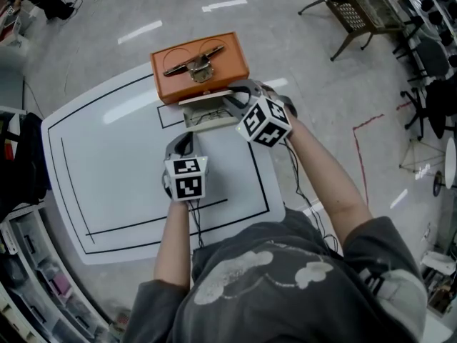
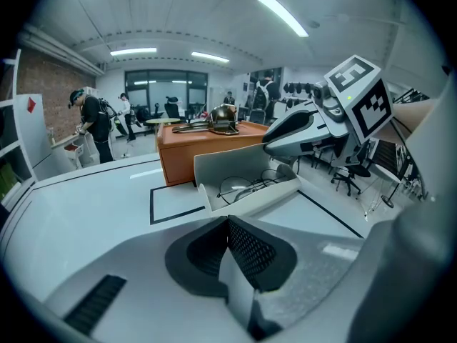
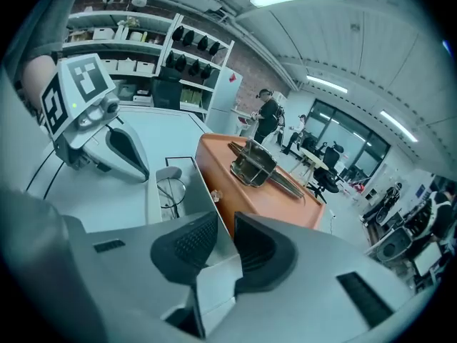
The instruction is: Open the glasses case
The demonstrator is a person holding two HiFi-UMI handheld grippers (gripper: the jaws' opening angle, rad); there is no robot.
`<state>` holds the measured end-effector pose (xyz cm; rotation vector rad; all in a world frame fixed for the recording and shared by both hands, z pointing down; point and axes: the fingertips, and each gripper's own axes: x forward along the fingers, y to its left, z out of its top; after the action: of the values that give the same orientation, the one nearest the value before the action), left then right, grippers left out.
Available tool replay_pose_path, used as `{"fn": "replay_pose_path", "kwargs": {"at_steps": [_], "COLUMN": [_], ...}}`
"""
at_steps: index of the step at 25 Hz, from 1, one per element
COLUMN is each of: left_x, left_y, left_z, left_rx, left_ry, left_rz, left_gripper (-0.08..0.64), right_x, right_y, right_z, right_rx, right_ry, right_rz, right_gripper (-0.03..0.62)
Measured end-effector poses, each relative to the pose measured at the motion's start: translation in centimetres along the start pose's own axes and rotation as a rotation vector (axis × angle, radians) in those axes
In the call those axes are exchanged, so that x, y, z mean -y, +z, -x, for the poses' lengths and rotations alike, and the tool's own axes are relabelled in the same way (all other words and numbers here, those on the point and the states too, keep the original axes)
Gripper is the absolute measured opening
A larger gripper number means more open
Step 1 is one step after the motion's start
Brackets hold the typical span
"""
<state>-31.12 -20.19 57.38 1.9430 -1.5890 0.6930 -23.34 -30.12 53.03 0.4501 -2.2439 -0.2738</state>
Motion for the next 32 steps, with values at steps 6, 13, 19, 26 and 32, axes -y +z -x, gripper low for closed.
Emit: {"fn": "replay_pose_path", "kwargs": {"at_steps": [6,13,19,26,32], "left_x": [-0.1,-0.6,-2.2,-1.6,0.8], "left_y": [0.1,0.2,2.3,4.4,4.2], "left_z": [0.3,0.6,3.8,8.3,12.1], "left_rx": [0.015,0.031,0.114,0.205,0.262], "left_ry": [-0.017,-0.010,0.076,0.173,0.266], "left_rz": [0.029,0.058,0.105,0.169,0.219], "left_gripper": [0.003,0.003,0.003,0.003,0.003], "right_x": [0.0,-0.4,-0.2,0.3,-0.6], "right_y": [0.2,0.7,1.2,2.3,3.7], "right_z": [0.6,3.3,6.0,8.5,11.3], "right_rx": [-0.012,0.016,0.069,0.174,0.272], "right_ry": [-0.012,-0.047,-0.069,-0.073,-0.013], "right_rz": [-0.047,-0.069,-0.095,-0.093,-0.065], "right_gripper": [0.099,0.109,0.087,0.007,0.000]}}
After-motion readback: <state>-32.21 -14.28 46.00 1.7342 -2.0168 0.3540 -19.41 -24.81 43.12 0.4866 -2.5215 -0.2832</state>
